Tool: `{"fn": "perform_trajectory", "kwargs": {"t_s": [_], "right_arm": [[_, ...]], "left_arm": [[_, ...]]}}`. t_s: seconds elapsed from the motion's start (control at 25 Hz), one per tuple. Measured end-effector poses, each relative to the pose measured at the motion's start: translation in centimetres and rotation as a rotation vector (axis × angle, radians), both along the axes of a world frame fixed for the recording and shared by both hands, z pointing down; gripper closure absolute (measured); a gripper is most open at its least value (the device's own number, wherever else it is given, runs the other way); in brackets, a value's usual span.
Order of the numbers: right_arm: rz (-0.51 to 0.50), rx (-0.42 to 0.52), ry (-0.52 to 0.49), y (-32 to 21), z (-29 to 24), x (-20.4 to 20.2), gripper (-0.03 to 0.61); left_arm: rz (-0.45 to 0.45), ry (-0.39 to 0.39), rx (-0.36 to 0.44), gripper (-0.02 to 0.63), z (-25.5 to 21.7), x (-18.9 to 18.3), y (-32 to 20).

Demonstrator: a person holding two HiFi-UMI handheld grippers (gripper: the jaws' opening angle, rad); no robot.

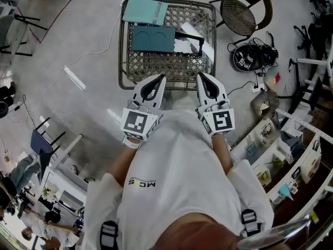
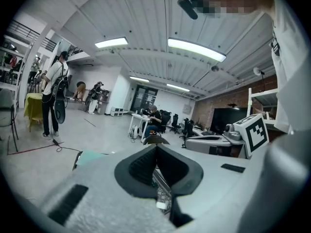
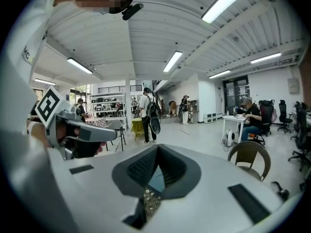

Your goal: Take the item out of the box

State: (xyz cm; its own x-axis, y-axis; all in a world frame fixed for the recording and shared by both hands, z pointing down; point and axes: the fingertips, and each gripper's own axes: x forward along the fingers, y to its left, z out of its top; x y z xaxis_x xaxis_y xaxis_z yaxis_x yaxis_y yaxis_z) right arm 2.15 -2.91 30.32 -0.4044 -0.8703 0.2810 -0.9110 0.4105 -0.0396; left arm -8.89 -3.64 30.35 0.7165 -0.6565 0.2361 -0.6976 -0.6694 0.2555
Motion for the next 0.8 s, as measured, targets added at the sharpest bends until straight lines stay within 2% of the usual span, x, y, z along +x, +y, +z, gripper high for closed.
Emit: {"fn": "perform_trajectory", "kwargs": {"t_s": [0.2, 0.44, 0.8], "right_arm": [[-0.024, 0.0, 0.009, -1.7, 0.5, 1.0, 0.565], [-0.043, -0.042, 0.045, -3.8, 3.1, 2.3, 0.563], [-0.151, -0.164, 0.089, -6.8, 10.0, 2.2, 0.562]], "left_arm": [[-0.008, -0.016, -0.045, 0.597, 1.2, 1.0, -0.7], [-0.012, -0.038, -0.051, 0.597, 1.6, 2.2, -2.5], [-0.01, -0.081, -0.128, 0.597, 6.7, 4.1, -4.5]]}}
